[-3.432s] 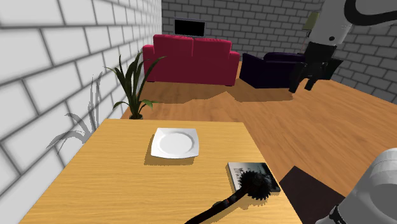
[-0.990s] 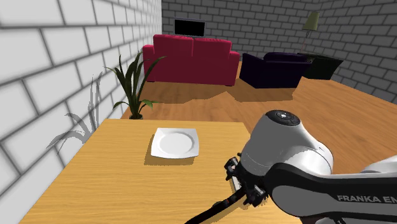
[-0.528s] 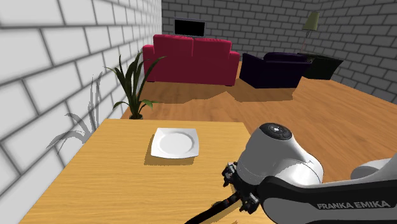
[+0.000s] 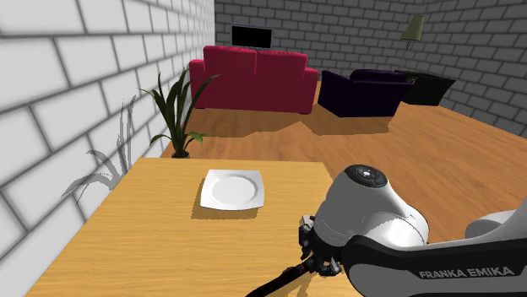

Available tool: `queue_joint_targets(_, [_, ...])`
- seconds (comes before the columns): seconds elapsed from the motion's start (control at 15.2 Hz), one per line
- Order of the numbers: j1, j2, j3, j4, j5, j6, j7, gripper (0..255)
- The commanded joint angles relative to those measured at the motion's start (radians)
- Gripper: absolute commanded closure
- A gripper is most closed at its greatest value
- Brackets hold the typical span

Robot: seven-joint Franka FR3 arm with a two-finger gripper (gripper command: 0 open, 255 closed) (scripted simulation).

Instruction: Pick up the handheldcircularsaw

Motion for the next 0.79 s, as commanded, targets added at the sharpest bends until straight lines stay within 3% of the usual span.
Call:
queue_joint_targets(0.0, [0.000, 0.000, 0.000, 0.000, 0.000, 0.000, 0.000, 255])
queue_joint_targets(0.13, [-0.003, 0.001, 0.004, 0.002, 0.000, 0.001, 0.002, 255])
queue_joint_targets(0.73, [0.135, -0.129, -0.199, 0.017, -0.062, -0.182, 0.021, 255])
